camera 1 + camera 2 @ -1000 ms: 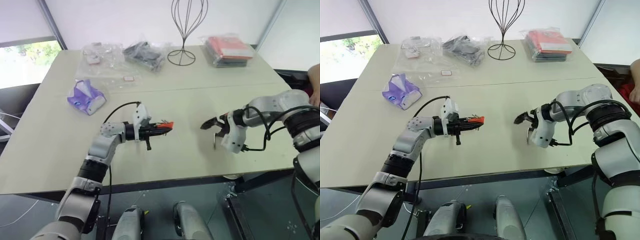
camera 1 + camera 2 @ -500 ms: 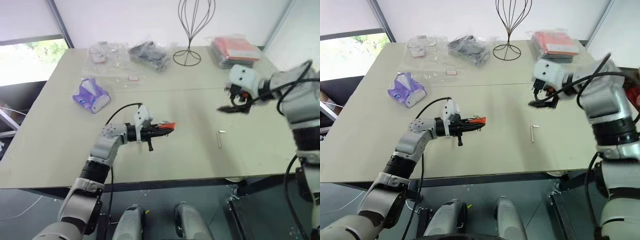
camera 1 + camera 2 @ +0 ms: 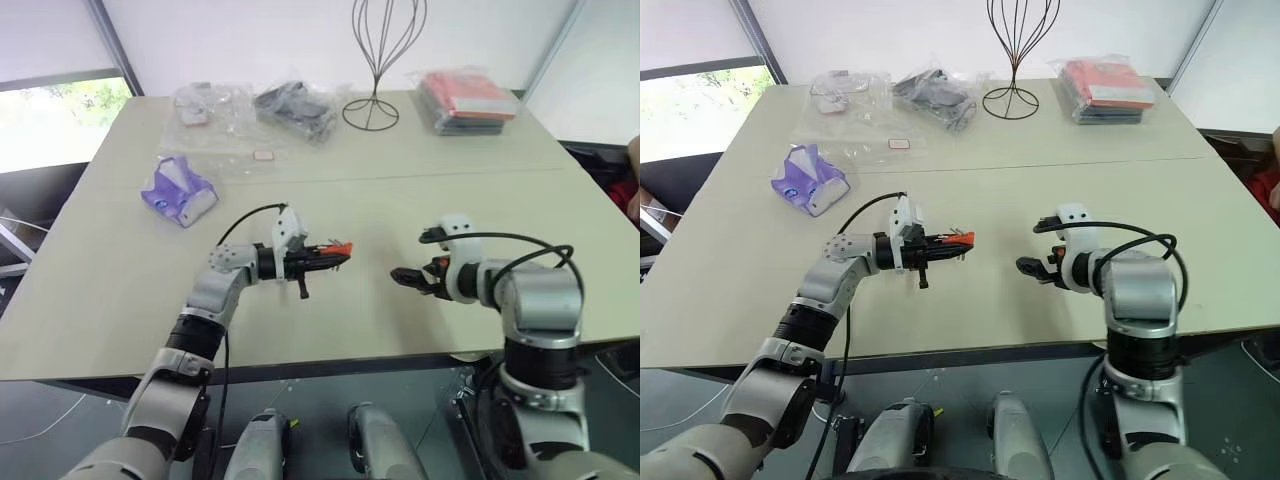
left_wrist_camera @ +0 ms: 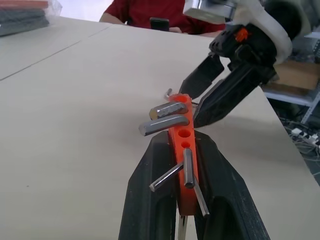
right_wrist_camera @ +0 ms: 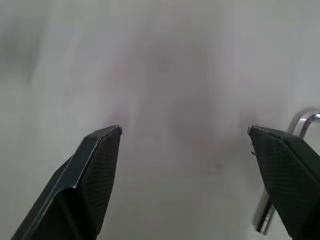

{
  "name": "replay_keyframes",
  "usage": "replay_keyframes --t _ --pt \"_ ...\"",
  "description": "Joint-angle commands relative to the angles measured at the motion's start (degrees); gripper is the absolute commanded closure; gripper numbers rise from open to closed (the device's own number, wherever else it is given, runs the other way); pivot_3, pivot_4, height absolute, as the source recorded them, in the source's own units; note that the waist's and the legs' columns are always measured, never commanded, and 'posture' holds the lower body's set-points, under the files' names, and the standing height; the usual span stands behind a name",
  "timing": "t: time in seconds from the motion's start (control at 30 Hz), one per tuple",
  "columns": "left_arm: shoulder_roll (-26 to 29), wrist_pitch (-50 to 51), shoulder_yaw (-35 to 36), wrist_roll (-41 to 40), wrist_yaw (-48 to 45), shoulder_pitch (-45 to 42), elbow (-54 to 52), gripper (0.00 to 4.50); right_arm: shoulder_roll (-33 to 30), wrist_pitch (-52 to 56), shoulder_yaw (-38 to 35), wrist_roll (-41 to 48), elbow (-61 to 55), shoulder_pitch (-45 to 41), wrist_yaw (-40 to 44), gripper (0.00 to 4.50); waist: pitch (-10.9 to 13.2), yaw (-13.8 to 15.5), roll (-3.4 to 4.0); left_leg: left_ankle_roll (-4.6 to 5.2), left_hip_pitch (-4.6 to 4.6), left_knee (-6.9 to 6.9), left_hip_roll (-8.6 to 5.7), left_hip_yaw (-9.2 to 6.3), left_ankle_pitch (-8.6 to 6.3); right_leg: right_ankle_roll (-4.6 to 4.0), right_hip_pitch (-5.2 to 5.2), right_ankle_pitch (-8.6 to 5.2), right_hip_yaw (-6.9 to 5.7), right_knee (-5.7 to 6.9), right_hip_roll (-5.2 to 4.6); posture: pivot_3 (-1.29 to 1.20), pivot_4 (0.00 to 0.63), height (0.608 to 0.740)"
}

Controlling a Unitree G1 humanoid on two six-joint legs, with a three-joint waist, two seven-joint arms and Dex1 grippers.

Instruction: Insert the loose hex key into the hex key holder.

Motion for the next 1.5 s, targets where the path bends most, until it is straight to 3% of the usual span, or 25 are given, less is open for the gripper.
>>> replay_keyframes --t 0.03,0.3,0.6,1.03,1.2,1.27,1.47,1.5 --pt "-0.29 -0.28 0.25 -0.94 0.01 -0.36 -2.54 4.50 -0.58 0.37 -2.64 -1.08 0.24 -3.35 -5.35 0.32 0.00 0.11 0.00 0.00 -0.01 0.00 0.00 0.01 0.00 -0.01 0.00 0.00 0.00 0.00 -0.01 0.00 0.150 0.740" --pt "0.73 0.49 0.61 -0.95 0.56 1.36 -4.40 4.50 -3.85 0.37 -2.88 4.01 -4.00 -4.99 -8.37 0.32 0.00 -0.03 0.00 0.00 -0.08 -0.05 0.00 0.02 0.00 0.02 -0.04 -0.01 -0.04 -0.04 0.00 0.00 0.150 0.740" --pt "0.04 0.87 0.31 -1.15 1.32 1.87 -5.07 4.50 -11.28 0.37 -5.18 14.94 -8.18 3.96 -12.56 0.32 0.00 0.08 -0.01 0.00 -0.18 0.00 0.01 0.03 0.00 -0.11 -0.05 -0.12 -0.04 -0.13 -0.01 0.00 0.150 0.740" --pt "0.57 1.13 0.70 -1.09 1.10 1.79 -5.46 4.50 -8.80 0.37 -7.28 32.80 -1.35 2.84 -30.16 0.32 0.00 -0.06 -0.01 0.00 -0.25 0.00 0.04 0.01 0.00 -0.09 -0.06 -0.10 -0.03 -0.19 0.05 0.00 0.150 0.740" --pt "0.83 1.54 0.54 -1.28 1.40 2.30 -6.41 4.50 -9.22 0.37 -5.30 35.24 3.30 2.92 -35.64 0.32 -0.01 -0.08 -0.02 0.01 -0.31 0.00 0.05 0.00 0.00 -0.07 -0.06 -0.09 -0.03 -0.29 0.05 0.00 0.150 0.740" --pt "0.81 1.68 0.55 -1.34 1.59 2.38 -6.62 4.50 -9.29 0.37 -2.87 35.67 3.87 3.13 -36.68 1.10 -0.01 -0.08 -0.02 0.01 -0.31 0.00 0.05 0.00 0.00 -0.09 -0.05 -0.10 -0.03 -0.36 0.05 0.00 0.150 0.740" --pt "0.61 1.98 0.61 -1.31 2.10 2.60 -6.91 4.50 -8.82 0.37 1.42 34.18 7.18 3.73 -37.06 4.24 -0.14 -0.60 -0.23 0.01 -0.26 -0.01 0.07 0.00 0.00 -0.14 -0.01 -0.12 -0.04 -0.38 0.14 0.00 0.150 0.740" --pt "0.58 2.01 0.60 -1.30 2.14 2.63 -6.95 4.50 -8.61 0.37 1.32 33.97 7.75 3.75 -37.06 4.44 -0.15 -0.79 -0.25 0.01 -0.25 -0.01 0.08 -0.01 0.00 -0.14 0.00 -0.12 -0.05 -0.37 0.16 0.00 0.150 0.740"
